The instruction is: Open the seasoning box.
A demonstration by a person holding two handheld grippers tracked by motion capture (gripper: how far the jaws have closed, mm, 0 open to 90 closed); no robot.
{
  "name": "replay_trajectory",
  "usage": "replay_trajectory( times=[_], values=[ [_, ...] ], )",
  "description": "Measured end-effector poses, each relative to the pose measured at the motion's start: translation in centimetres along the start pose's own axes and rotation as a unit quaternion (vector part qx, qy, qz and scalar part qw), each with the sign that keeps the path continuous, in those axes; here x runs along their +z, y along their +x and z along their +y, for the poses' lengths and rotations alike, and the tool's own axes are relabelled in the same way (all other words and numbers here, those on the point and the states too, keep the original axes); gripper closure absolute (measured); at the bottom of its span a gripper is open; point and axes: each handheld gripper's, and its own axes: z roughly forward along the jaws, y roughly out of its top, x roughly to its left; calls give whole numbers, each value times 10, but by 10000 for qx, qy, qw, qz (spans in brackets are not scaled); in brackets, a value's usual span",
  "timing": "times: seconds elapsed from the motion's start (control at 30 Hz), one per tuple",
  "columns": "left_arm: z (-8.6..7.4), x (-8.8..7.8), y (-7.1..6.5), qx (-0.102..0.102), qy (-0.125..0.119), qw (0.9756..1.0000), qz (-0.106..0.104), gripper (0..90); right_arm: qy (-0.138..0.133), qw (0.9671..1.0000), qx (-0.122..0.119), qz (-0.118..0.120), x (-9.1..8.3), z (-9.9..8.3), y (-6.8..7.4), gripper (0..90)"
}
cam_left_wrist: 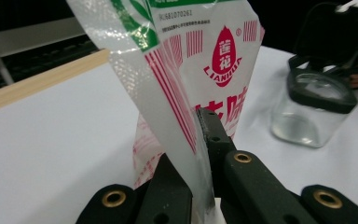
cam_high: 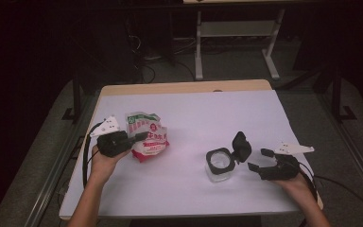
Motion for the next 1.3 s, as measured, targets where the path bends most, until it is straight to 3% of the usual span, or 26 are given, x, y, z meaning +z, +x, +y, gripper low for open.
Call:
replay_trajectory(
  times=[0.2, 0.57, 0.77, 0.93, 1.03, 1.3],
  values=[
    [8, 0, -9, 15, 28, 10000, -25, 900, -21, 10000, -1, 9, -2, 1, 1, 165],
    [17, 3, -24, 15, -165, 9993, -334, 900, -64, 10000, -24, 47, -6, 3, 7, 165],
    [20, 6, -30, 100, -237, 9985, -490, 900, -171, 9998, 28, -16, -13, 9, 11, 165],
    [31, 8, -37, 166, -290, 9975, -628, 900, -167, 9998, -62, -11, -19, 12, 19, 165],
    [39, 9, -41, 240, -308, 9971, -653, 900, -164, 9998, -74, -7, -26, 8, 21, 165],
    [51, 12, -45, 191, -386, 9952, -883, 900, -95, 9999, 2, 117, -41, -1, 31, 176]
  ],
)
